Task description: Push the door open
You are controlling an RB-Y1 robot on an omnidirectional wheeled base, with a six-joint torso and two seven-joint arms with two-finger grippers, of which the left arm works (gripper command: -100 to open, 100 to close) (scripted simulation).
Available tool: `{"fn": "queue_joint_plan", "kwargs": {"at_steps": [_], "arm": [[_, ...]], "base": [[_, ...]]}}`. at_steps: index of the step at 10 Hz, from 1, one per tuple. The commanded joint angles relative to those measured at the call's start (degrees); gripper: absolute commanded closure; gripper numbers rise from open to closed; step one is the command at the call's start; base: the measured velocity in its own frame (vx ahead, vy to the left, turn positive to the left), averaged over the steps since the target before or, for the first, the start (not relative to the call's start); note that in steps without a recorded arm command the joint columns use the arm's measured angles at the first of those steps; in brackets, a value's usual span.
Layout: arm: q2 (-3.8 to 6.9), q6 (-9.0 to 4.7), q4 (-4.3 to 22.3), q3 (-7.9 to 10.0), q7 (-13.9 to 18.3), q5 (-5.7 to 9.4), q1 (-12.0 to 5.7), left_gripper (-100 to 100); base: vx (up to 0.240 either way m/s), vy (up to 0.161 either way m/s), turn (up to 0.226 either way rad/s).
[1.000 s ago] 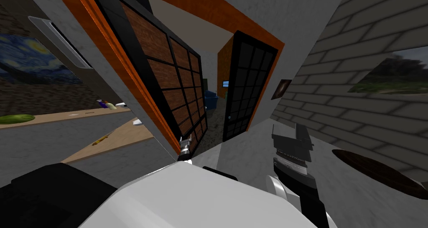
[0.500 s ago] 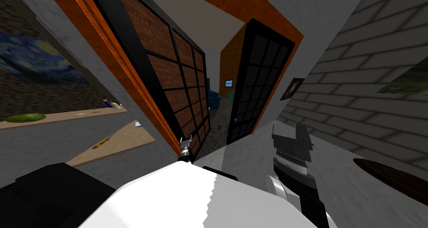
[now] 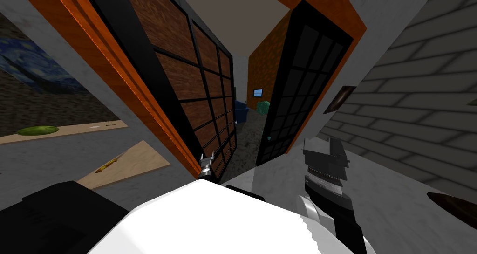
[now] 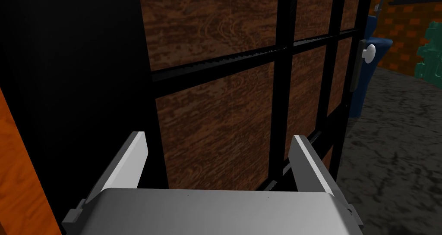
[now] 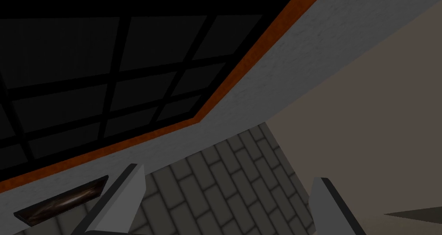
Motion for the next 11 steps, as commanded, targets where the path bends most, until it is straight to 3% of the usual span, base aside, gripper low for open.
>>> {"fn": "queue_joint_plan", "kwargs": {"at_steps": [1,8,11], "arm": [[0.03,-0.7,0.3,-0.53,0.4,-0.05,0.32,-100],[0.11,-2.16,0.5,-1.78,1.4,-0.08,1.48,-100],[0.11,-2.16,0.5,-1.78,1.4,-0.08,1.48,-100]], "base": [[0.154,0.079,0.074],[0.085,0.043,0.046],[0.021,0.014,0.01]]}}
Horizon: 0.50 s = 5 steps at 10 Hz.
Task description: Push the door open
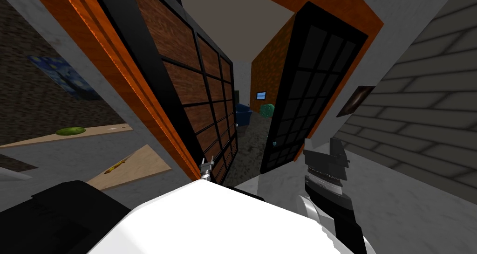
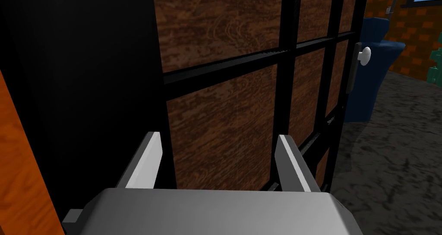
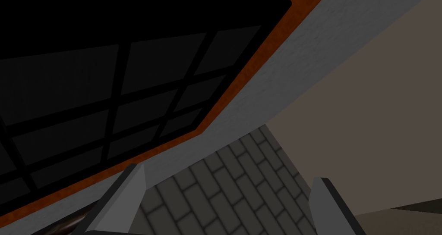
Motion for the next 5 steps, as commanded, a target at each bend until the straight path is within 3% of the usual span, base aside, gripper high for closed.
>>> {"fn": "queue_joint_plan", "kwargs": {"at_steps": [1,5], "arm": [[1.16,0.15,-1.7,0.82,-0.4,0.07,-1.36,-100],[1.16,0.0,-1.5,0.7,-0.3,0.08,-1.23,-100]], "base": [[-0.001,-0.012,-0.038],[0.011,0.01,0.004]]}}
